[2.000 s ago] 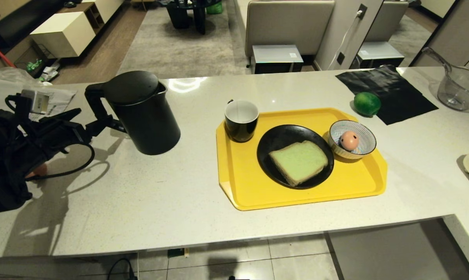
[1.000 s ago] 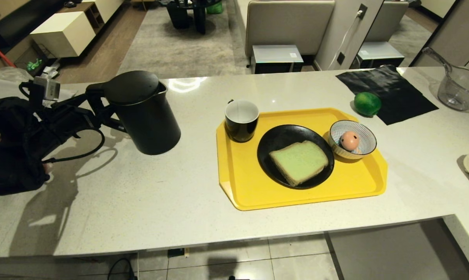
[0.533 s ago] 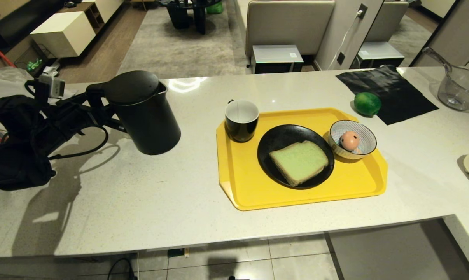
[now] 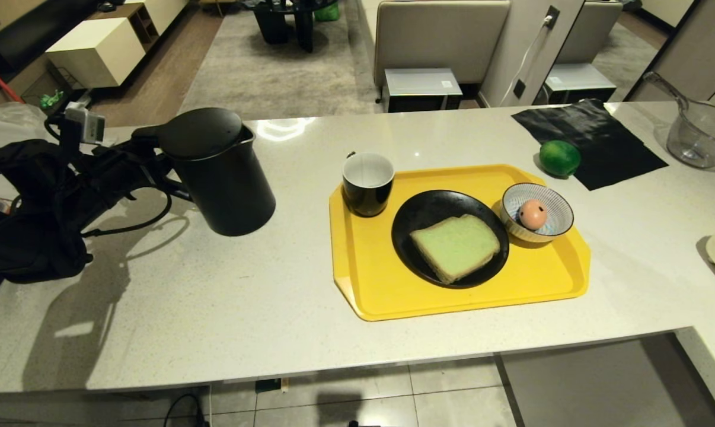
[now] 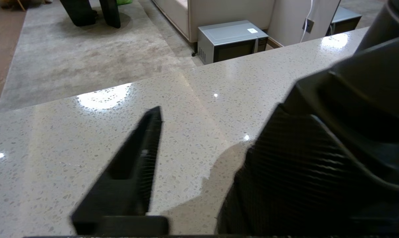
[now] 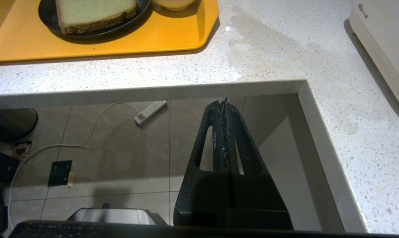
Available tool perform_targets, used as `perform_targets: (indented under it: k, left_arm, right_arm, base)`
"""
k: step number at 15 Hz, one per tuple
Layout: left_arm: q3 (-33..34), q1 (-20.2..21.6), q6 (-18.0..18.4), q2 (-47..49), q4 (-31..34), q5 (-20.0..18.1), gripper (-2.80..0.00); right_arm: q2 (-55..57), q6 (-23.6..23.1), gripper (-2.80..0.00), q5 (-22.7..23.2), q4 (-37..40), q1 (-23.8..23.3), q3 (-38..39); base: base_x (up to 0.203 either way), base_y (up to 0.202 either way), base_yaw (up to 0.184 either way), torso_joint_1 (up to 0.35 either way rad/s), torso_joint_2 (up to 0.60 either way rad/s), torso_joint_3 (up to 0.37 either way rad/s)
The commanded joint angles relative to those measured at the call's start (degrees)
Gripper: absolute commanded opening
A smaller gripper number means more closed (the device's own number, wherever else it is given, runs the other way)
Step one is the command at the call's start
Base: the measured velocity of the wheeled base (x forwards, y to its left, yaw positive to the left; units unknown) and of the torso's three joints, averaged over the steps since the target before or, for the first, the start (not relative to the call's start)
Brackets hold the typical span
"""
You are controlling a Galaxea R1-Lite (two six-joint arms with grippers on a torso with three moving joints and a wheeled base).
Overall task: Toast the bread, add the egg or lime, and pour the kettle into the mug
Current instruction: Pick up the kettle
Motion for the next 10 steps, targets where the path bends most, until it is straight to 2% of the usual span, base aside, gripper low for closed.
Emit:
perform_targets:
  k: [1,5,10]
  left_arm:
    - [0.0,-0.2,-0.1,0.2,-0.4,-0.1,-2.8]
    - [0.0,-1.5,0.0,0.4,-0.9,0.0,-2.8]
    - [0.0,-3.6,-0.2,0.6,-1.7,2.4,-2.8]
  right_arm:
    - [0.1,0.0,-2.8,0.0,0.0,0.0,1.5]
    - [0.1,0.0,-2.8,0.0,0.0,0.0,1.5]
    - [0.1,0.0,-2.8,0.0,0.0,0.0,1.5]
  base:
    - [0.0,0.0,0.0,0.0,0.0,0.0]
    - [0.0,0.0,0.0,0.0,0.0,0.0]
    - [0.0,0.0,0.0,0.0,0.0,0.0]
